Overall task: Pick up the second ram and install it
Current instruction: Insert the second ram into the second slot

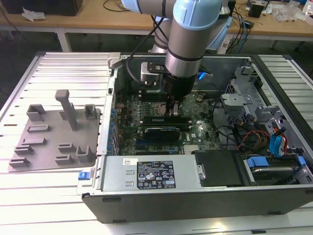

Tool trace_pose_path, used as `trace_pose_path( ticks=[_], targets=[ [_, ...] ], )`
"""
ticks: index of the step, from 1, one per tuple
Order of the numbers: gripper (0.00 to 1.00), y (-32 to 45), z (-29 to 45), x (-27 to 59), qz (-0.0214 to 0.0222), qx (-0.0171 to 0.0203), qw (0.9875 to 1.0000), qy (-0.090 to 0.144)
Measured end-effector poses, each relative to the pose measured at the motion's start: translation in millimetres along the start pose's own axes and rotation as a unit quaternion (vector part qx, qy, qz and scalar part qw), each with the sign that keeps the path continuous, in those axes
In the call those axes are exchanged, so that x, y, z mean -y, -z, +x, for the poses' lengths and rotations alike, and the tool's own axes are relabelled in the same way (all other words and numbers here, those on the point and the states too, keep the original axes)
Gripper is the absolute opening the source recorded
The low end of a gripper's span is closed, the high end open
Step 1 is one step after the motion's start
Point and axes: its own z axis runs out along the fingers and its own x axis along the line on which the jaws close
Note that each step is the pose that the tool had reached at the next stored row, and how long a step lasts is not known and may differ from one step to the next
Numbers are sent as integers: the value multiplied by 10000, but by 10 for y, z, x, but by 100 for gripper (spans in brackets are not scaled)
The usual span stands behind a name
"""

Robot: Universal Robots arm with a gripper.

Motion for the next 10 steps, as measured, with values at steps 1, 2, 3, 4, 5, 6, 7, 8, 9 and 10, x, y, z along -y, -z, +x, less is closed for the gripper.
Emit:
trace_pose_path(
  ticks=[1, 2, 3, 4, 5, 6, 7, 8, 9, 10],
  targets=[
    [11, 0, 0, -1, 0, -1, 10000, 2],
    [11, -1, -1, -1, 0, 0, 10000, 7],
    [11, -1, -1, -1, 0, 0, 10000, 14],
    [11, -1, 0, -1, -1, -1, 10000, 28],
    [11, -2, 4, -1, 0, 0, 10000, 43],
    [11, -1, 5, 0, -1, -3, 10000, 54],
    [11, -1, 6, -1, -1, -4, 10000, 70],
    [11, 0, 6, 0, -2, -5, 10000, 79],
    [11, -1, 5, 0, -2, -3, 10000, 80],
    [11, -5, 6, 0, -2, 0, 10000, 80]
  ],
)
